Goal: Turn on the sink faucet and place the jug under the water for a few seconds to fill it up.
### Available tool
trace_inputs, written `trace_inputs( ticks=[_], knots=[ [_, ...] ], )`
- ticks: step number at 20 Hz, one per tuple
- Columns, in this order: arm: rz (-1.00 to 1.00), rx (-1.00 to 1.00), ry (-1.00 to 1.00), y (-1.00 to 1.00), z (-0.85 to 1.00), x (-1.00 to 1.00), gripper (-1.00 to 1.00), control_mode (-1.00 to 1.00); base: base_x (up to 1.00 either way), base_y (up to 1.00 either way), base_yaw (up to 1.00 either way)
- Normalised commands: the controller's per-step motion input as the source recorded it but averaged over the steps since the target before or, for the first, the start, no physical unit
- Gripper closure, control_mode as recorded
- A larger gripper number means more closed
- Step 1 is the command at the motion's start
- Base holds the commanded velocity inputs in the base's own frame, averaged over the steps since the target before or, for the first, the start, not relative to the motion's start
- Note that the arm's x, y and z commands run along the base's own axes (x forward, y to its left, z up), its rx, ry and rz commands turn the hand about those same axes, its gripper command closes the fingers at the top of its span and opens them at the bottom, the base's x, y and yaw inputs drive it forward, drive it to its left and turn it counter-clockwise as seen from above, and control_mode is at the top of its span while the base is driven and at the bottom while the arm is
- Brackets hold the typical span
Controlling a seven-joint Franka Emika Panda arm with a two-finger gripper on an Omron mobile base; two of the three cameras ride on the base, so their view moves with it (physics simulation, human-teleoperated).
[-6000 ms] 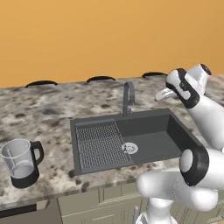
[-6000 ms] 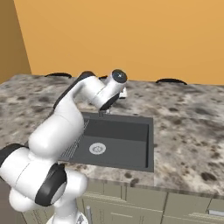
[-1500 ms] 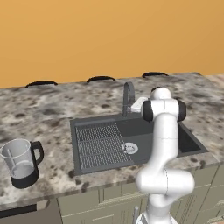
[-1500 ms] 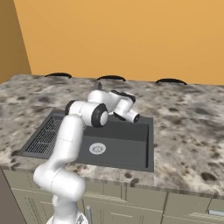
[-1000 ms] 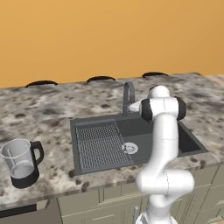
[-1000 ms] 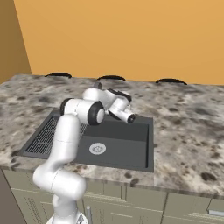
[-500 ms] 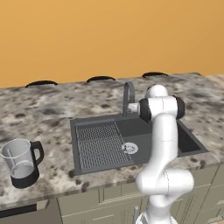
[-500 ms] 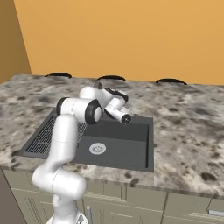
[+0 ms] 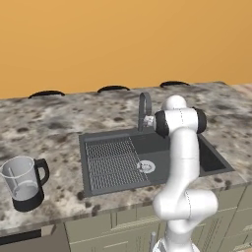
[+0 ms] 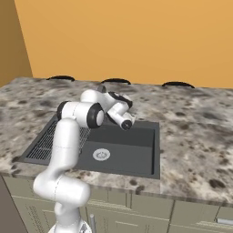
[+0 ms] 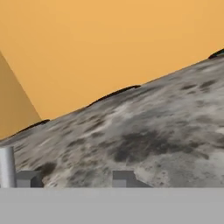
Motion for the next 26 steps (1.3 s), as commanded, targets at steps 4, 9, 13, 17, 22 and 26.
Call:
trace_inputs(
  ticks=[4, 9, 13, 17, 22, 26],
  knots=[
    [-0.16, 0.18, 0.06, -0.84, -0.34, 0.0, 1.0, -1.0, 0.0, 0.0, 0.0],
    [-0.16, 0.18, 0.06, -0.81, -0.38, 0.0, 1.0, -1.0, 0.0, 0.0, 0.0],
    [-0.04, 0.04, 0.07, -0.15, -0.16, 0.0, 1.0, -1.0, 0.0, 0.0, 0.0],
    [0.0, 0.0, -0.02, -0.15, -0.02, -0.32, -1.0, -1.0, 0.0, 0.0, 0.0],
    [0.0, 0.0, -0.16, -0.49, 0.33, -0.91, -1.0, -1.0, 0.0, 0.0, 0.0],
    [0.0, 0.0, -0.16, -0.49, 0.69, -0.73, -1.0, -1.0, 0.0, 0.0, 0.0]
  ],
)
